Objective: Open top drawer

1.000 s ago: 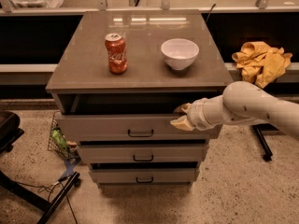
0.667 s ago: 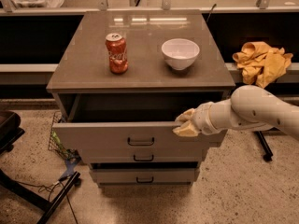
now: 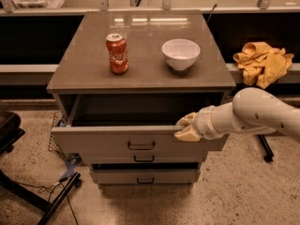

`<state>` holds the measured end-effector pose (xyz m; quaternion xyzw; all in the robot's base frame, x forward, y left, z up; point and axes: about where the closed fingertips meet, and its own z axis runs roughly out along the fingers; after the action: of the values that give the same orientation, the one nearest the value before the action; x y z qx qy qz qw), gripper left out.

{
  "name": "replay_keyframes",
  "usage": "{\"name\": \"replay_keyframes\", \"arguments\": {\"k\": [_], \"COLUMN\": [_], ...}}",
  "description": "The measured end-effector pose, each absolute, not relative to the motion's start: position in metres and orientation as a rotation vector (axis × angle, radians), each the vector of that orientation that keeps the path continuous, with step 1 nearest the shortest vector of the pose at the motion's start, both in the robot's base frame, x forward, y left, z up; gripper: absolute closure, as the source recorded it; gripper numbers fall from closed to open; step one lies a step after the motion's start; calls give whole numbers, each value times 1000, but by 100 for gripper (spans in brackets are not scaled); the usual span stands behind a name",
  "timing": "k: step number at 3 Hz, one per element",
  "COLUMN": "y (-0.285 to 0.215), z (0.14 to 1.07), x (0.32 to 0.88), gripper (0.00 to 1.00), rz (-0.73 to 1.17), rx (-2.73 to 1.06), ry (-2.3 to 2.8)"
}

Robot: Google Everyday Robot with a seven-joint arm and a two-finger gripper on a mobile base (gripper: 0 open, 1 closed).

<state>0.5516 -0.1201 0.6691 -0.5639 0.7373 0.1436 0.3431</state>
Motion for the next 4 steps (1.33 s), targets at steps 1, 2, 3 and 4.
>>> {"name": "replay_keyframes", "arguments": {"k": [1,2,3,4], "y": [-120,-124,-132,-132], "z": [671,673,679,679], "x": [551,537,506,506], "gripper": [100,100,100,100], "rz": [373,378,395,396], "rx": [-1466,-1464,-1462,-1462], "ry": [1916,1941,1990,1990]}}
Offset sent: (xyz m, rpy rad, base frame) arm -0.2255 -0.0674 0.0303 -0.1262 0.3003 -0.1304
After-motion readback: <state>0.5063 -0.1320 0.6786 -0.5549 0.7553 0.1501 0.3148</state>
